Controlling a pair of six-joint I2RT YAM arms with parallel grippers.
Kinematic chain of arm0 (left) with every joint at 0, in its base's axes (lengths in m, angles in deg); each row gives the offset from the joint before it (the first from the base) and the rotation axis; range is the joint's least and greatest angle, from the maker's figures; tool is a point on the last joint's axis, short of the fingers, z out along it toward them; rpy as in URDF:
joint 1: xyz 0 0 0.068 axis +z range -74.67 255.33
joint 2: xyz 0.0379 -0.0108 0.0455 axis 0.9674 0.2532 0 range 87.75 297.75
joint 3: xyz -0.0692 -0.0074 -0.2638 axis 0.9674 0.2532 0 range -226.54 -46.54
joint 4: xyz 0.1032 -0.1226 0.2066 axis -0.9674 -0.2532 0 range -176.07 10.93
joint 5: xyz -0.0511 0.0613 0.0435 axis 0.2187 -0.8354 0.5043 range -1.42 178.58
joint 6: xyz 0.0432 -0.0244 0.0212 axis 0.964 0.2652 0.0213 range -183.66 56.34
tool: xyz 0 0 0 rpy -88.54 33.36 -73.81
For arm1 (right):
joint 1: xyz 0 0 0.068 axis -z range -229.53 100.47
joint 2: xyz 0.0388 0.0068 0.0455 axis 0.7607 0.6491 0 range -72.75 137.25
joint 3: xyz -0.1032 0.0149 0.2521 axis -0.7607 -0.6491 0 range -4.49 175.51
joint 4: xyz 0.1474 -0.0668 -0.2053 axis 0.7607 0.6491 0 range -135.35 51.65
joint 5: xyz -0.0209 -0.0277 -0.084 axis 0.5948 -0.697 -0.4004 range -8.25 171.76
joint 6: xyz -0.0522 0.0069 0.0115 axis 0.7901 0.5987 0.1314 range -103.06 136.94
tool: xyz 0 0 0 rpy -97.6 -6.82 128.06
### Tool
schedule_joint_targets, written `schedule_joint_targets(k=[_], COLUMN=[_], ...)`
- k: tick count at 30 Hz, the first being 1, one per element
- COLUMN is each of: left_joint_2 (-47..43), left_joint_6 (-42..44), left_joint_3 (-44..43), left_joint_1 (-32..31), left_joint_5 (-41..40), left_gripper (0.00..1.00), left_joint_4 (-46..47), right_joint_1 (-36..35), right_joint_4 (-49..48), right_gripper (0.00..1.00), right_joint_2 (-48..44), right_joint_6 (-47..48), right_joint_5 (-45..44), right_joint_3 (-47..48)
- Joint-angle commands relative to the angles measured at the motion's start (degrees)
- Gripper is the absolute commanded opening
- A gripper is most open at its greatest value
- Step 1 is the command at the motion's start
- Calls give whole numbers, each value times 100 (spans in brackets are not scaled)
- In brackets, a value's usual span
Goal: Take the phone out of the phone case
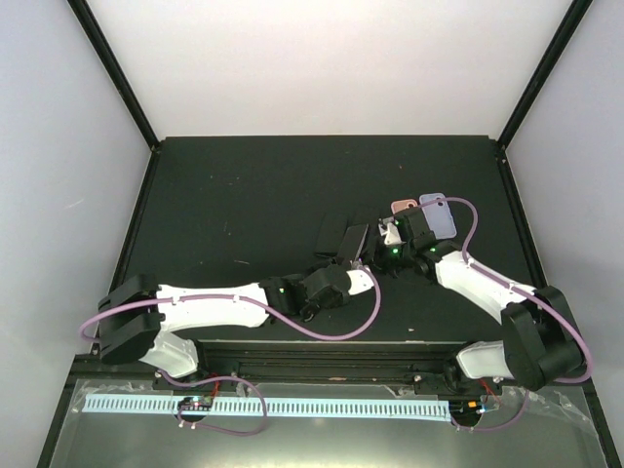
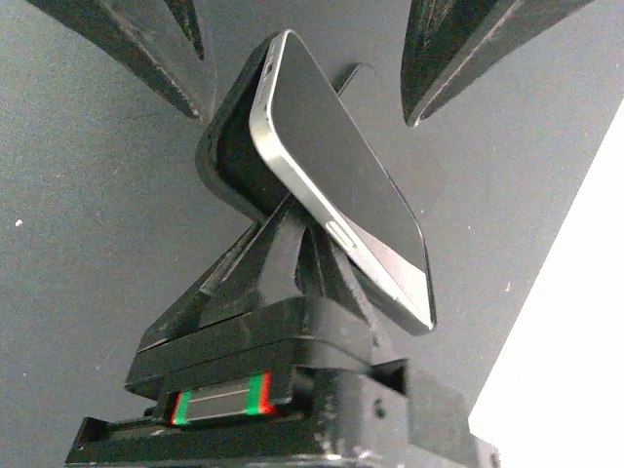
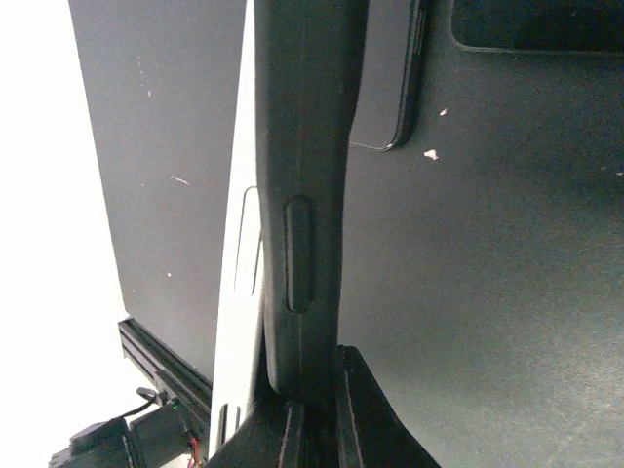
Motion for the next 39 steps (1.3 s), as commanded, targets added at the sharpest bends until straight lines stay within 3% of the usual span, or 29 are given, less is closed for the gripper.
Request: schedule_joint_targets(k=[1,17,32,39], left_joint_2=[183,594,766,702], left_joint_6=[371,853,1180,1129], left_joint_3=[-308,-268,10,106], left_joint_1=[-21,-64,-124,-121], left_joint_5=[37,-1045,-1497,-1694], left_gripper=[51,43,25,11], left_joint_4=[-39,305,933,1167], right_joint_1=[27,22,27,40], right_joint_4=[-493,-751,-905,-919], right_gripper=[1,1,1,1], right_joint_2=[-26,88,161,144], right_joint_6=[-121,-107,-109,-122], right_joint_5=[406,672,1009,985], right_joint_3=[18,-41,-14,-30])
